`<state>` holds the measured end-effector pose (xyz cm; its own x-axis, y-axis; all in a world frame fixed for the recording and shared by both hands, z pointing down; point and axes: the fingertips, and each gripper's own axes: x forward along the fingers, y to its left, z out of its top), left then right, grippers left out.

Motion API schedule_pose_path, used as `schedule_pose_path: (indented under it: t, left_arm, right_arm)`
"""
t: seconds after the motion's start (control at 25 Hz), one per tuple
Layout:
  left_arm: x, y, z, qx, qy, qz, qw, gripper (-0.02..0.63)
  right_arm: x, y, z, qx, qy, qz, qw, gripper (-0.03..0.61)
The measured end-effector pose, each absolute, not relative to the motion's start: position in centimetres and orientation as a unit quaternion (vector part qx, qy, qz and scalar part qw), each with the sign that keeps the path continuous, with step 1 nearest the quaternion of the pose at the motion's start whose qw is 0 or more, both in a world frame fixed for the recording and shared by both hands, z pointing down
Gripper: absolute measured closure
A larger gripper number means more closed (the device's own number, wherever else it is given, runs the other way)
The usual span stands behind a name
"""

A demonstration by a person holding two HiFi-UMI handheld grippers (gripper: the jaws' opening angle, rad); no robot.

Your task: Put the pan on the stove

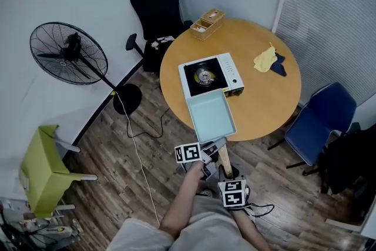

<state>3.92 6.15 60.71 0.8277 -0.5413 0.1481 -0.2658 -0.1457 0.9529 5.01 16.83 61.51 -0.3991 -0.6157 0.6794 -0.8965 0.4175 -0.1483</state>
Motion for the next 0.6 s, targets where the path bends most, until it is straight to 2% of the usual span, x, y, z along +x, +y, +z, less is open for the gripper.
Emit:
schedule_pose_path:
  t: [0.6]
  left_arm:
    - [7.3,-4.0,59.8,0.733,-0.323,-0.138,0.583,0.460]
  right_arm:
    - [9.4,6.4,60.7,0.428,-0.827,0.245,0.270,0.471]
